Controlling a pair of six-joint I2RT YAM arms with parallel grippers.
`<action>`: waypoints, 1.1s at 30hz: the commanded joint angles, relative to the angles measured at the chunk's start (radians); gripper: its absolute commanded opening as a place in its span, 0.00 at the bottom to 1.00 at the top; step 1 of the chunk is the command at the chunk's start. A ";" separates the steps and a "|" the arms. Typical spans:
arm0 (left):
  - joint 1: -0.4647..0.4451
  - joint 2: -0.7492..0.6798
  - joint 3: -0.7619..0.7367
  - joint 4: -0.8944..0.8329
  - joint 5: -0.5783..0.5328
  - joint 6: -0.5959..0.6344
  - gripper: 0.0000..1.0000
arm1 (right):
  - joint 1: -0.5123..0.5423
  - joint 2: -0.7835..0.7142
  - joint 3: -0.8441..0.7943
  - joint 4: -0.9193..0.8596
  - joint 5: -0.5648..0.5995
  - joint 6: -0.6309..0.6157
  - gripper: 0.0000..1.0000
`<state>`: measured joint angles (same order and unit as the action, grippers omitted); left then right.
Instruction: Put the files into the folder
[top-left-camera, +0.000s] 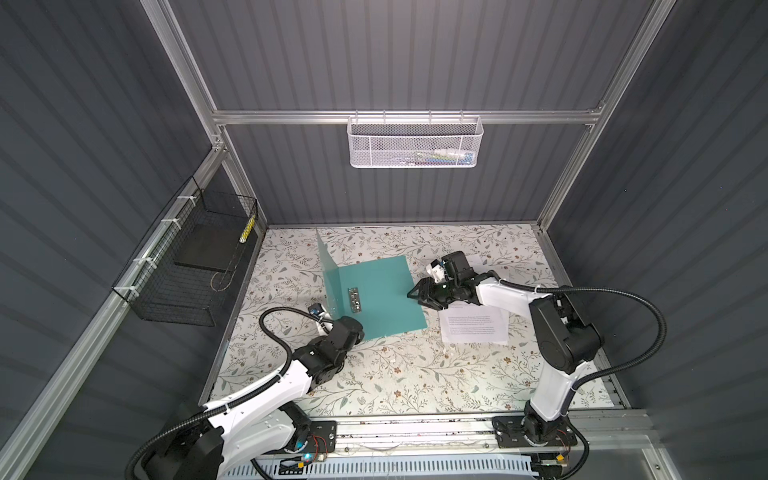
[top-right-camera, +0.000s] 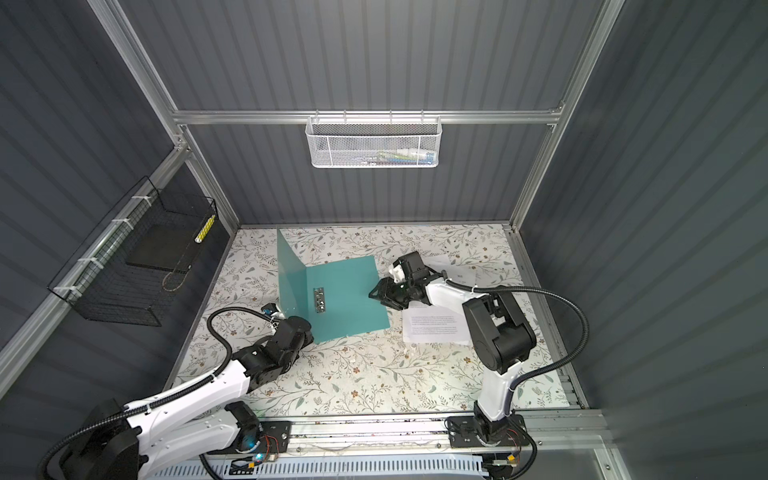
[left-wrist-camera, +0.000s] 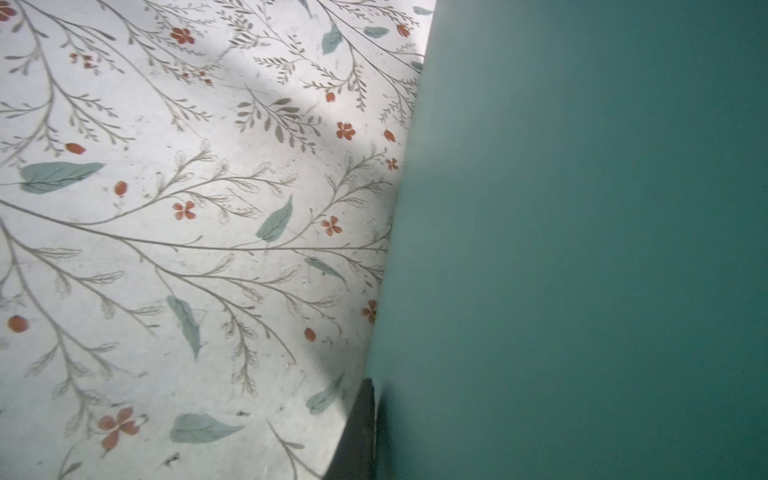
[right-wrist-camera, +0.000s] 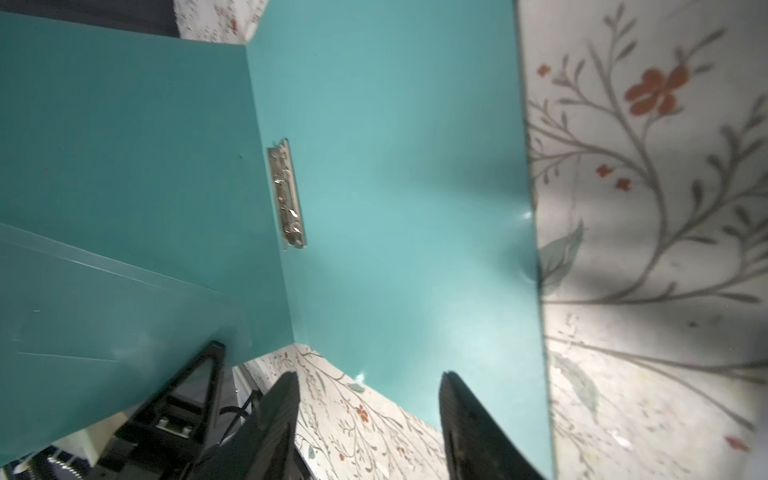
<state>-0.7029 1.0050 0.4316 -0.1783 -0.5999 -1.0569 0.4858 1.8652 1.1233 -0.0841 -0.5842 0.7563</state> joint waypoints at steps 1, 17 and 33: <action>0.080 -0.022 -0.064 0.046 0.093 -0.043 0.17 | 0.020 0.030 0.010 -0.022 0.030 -0.042 0.56; 0.145 -0.336 -0.207 -0.273 0.050 -0.397 0.80 | 0.056 0.049 0.041 -0.094 0.043 -0.043 0.53; 0.145 -0.123 0.185 -0.211 0.239 0.044 0.80 | 0.058 -0.101 0.116 -0.187 0.091 -0.132 0.55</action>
<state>-0.5613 0.7395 0.5510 -0.5297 -0.3969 -1.1961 0.5430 1.8221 1.1793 -0.1989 -0.5385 0.6930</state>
